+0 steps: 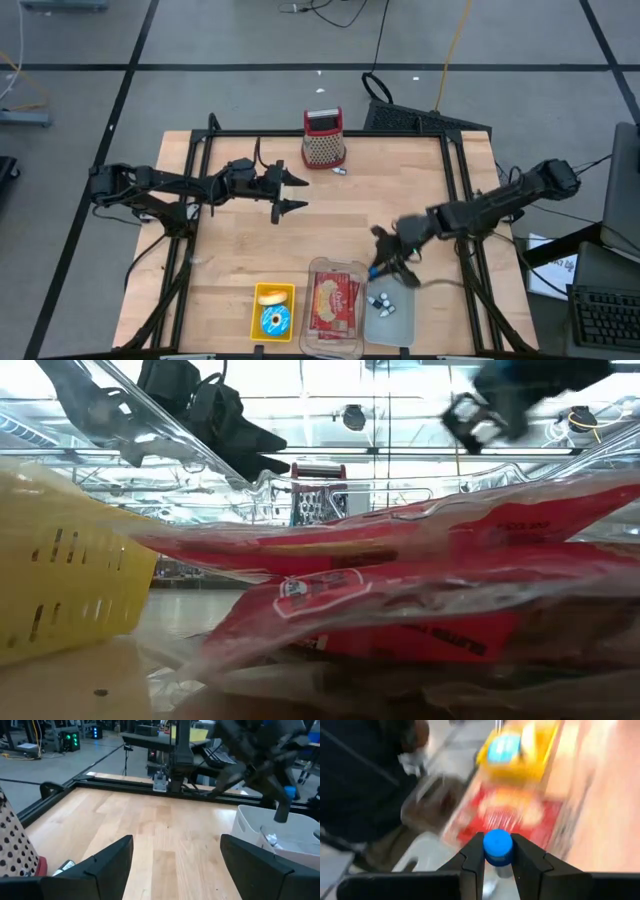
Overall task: Pick & Place Food Item
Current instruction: Put the blue food coloring bottle into the gray bin, then put the black food coloring bottle into the gray bin
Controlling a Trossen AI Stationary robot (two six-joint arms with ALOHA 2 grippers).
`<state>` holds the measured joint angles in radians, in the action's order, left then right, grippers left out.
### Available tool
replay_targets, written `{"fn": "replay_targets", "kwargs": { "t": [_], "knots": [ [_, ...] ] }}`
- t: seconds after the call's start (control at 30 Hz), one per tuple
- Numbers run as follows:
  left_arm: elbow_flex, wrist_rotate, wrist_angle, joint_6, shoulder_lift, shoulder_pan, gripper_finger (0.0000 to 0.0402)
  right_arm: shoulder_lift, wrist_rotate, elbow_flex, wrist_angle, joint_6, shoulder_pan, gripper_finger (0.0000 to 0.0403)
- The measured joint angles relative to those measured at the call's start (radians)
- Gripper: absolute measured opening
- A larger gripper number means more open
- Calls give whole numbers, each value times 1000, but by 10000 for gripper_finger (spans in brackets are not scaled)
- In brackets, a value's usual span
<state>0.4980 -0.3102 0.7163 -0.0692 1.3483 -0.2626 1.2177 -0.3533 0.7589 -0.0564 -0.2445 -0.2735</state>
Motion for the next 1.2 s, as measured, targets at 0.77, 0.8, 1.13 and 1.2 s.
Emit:
{"fn": "replay_targets", "kwargs": {
  "t": [0.77, 0.8, 1.13, 1.2],
  "knots": [
    [0, 6, -10, -18, 0, 0, 285, 28, 481, -130, 32, -170, -278, 79],
    [0, 6, -11, -18, 0, 0, 283, 28, 481, -134, 18, -180, -278, 85],
    [0, 6, -10, -18, 0, 0, 282, 28, 480, -182, -95, -190, -278, 156],
    [0, 6, -10, -18, 0, 0, 281, 25, 480, -182, -145, -176, -278, 163]
  ]
}}
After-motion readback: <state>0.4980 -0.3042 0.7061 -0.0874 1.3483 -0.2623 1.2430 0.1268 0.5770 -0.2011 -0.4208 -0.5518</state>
